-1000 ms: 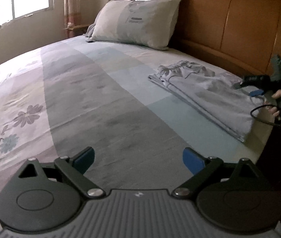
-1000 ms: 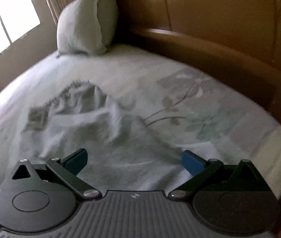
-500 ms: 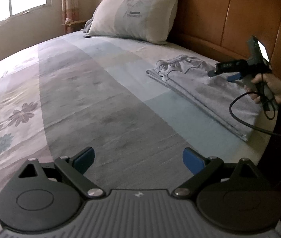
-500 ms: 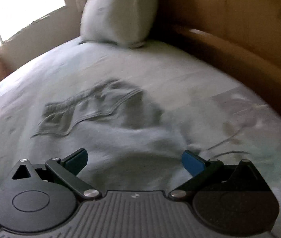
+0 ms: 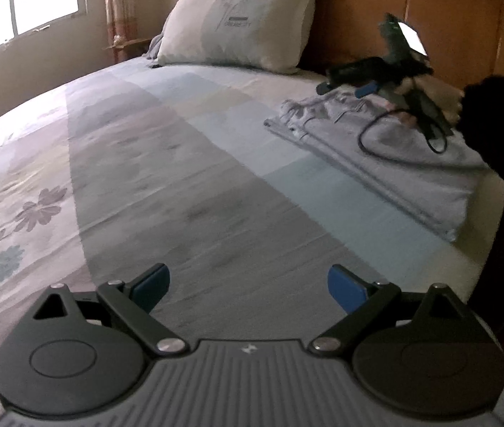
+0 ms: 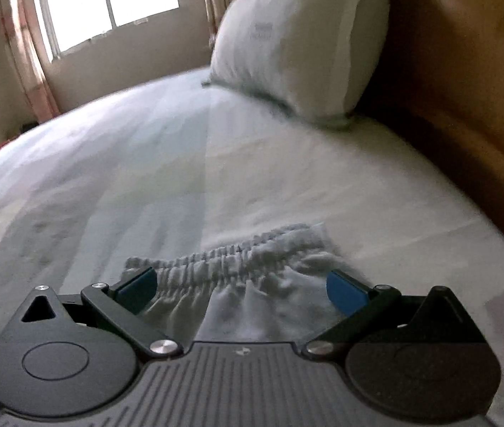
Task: Fold clothes
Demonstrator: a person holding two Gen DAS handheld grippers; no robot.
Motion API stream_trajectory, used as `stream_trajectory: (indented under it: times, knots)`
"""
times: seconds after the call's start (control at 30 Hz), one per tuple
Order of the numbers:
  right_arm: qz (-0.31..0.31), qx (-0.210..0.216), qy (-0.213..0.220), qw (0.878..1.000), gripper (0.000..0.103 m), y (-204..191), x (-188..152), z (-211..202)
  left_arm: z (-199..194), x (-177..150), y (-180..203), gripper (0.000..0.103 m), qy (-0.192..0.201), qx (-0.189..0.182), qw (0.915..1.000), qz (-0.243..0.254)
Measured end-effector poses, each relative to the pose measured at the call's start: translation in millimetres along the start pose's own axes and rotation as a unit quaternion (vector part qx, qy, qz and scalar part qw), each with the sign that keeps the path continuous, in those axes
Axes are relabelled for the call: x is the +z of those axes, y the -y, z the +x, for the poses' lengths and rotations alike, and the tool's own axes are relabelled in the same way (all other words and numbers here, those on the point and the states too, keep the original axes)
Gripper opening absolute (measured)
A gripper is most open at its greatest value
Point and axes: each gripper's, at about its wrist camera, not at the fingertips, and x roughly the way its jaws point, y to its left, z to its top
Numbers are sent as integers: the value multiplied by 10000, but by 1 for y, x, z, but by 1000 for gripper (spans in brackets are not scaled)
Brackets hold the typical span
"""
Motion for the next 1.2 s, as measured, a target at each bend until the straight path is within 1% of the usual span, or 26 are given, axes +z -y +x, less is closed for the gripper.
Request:
stream_trajectory:
  times: [0.07,0.13,0.2,0.3,0.37,0.53,0.63,0.8,0.87,0.93,1.0,1.07,1.2]
  knots:
    - [-96,-268,-95,9996,103,-1,2,16,3,0,-4,96,-26,47,10000,-31]
    - [-148,-292,-161,9993,103,-3,4,18,3,1,-6,96,-15,48,10000,-63]
    - [-89,-295,-184,9994,103,-5,4,3,2,1,-6,96,15,1,10000,-91]
    - [-139,-386,-329,9986,103,-10,-5,-29,-2,1,-4,96,53,-115,9998,-142]
    - [-238,-432,-501,9975,103,-15,-18,-60,-6,2,0,96,83,-199,9996,-165]
    - [-5,-675,-516,9964,103,-38,-63,-118,-17,3,8,96,100,-401,9986,-344]
    - [136,-821,-524,9952,103,-51,-90,-152,-26,5,15,96,168,-512,9980,-325]
    - [369,-1063,-538,9922,103,-74,-136,-210,-40,13,36,96,340,-518,9981,-49]
    - [463,-1159,-544,9907,103,-83,-154,-233,-44,15,46,96,353,-501,9981,27]
    - [549,-1252,-550,9891,103,-92,-172,-255,-45,18,55,96,295,-400,9988,30]
    - [450,-1268,-574,9892,103,-101,-177,-262,-46,18,61,96,261,-410,9988,13]
    - [446,-1267,-546,9894,103,-109,-184,-268,-50,16,66,96,281,-515,9983,-21]
    - [573,-1174,-565,9898,103,-122,-202,-279,-56,11,72,96,303,-660,9973,-73]
